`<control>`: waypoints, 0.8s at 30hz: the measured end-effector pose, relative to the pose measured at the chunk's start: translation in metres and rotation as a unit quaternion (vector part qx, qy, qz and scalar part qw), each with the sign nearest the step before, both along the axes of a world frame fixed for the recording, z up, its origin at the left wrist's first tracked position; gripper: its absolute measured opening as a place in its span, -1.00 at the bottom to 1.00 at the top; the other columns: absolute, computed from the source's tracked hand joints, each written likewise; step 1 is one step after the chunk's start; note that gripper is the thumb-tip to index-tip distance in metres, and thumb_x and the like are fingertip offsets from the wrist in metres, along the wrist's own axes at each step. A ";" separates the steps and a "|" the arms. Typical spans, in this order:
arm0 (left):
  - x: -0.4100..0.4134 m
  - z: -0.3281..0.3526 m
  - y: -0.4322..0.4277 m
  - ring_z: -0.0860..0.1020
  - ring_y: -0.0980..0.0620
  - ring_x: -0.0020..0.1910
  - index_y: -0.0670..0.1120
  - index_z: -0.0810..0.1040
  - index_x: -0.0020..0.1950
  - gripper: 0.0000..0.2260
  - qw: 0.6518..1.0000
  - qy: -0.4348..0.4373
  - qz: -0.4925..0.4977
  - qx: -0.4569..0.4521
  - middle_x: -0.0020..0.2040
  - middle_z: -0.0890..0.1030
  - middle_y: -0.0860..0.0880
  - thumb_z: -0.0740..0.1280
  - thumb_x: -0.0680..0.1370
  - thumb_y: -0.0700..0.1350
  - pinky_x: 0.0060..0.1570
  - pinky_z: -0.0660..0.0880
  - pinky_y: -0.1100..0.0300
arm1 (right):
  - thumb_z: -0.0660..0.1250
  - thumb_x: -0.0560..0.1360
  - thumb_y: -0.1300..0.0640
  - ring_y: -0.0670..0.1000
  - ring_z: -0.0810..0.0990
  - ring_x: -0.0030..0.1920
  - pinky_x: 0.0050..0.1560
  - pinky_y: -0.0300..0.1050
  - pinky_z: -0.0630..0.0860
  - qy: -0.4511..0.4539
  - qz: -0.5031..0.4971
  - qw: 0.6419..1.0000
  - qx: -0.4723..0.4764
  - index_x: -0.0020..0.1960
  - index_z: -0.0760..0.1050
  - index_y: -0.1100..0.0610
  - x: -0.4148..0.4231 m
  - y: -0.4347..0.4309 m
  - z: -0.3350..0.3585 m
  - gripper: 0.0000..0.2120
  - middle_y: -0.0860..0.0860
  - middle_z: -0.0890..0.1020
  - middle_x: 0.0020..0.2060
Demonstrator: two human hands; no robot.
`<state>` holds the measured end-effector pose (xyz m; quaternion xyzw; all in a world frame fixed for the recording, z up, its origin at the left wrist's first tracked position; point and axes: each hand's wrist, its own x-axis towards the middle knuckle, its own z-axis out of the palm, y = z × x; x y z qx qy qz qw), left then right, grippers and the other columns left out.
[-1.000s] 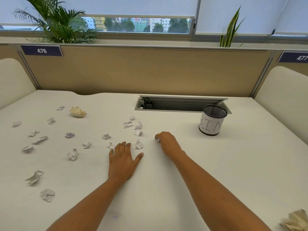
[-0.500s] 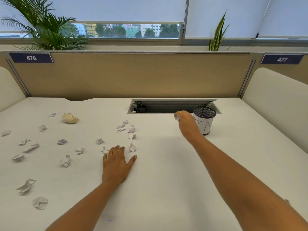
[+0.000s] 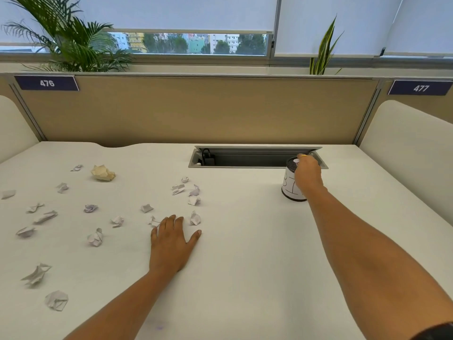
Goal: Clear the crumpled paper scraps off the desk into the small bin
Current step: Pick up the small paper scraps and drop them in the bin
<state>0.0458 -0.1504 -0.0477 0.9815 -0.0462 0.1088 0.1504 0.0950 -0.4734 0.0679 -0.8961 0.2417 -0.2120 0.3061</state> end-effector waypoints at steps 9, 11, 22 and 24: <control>-0.001 0.000 0.001 0.18 -0.02 0.46 -0.07 0.25 0.38 -0.45 1.000 0.003 -0.002 -0.008 0.44 0.29 -0.05 0.12 0.51 0.24 0.44 0.10 -0.02 | 0.17 0.49 0.43 0.25 0.52 0.11 0.16 0.07 0.46 0.008 0.021 0.987 -0.162 0.12 0.48 0.32 0.002 0.013 -0.005 -0.76 0.28 0.58 0.08; -0.001 0.001 0.002 0.17 -0.02 0.46 -0.07 0.25 0.38 -0.45 1.000 0.005 -0.004 -0.008 0.44 0.28 -0.05 0.12 0.52 0.24 0.45 0.09 -0.02 | 0.13 0.49 0.45 0.25 0.52 0.11 0.17 0.04 0.44 -0.042 0.029 0.986 -0.160 0.14 0.49 0.34 0.000 0.020 -0.007 -0.72 0.29 0.58 0.07; 0.002 0.000 0.004 0.14 -0.02 0.48 -0.09 0.21 0.41 -0.47 0.999 0.020 -0.008 -0.039 0.46 0.25 -0.07 0.13 0.54 0.18 0.47 0.03 0.01 | 0.10 0.58 0.24 0.10 0.42 0.28 0.22 0.00 0.44 0.015 0.224 0.960 -0.169 0.39 0.30 0.15 -0.046 0.065 -0.085 -0.62 0.09 0.43 0.33; 0.003 0.001 0.003 0.15 -0.02 0.47 -0.10 0.17 0.43 -0.45 0.998 0.020 -0.011 -0.064 0.46 0.26 -0.07 0.17 0.54 0.14 0.46 0.06 0.04 | 0.12 0.59 0.17 0.08 0.37 0.35 0.32 -0.03 0.36 0.041 0.229 0.961 -0.149 0.42 0.25 0.14 -0.053 0.064 -0.097 -0.60 0.07 0.37 0.38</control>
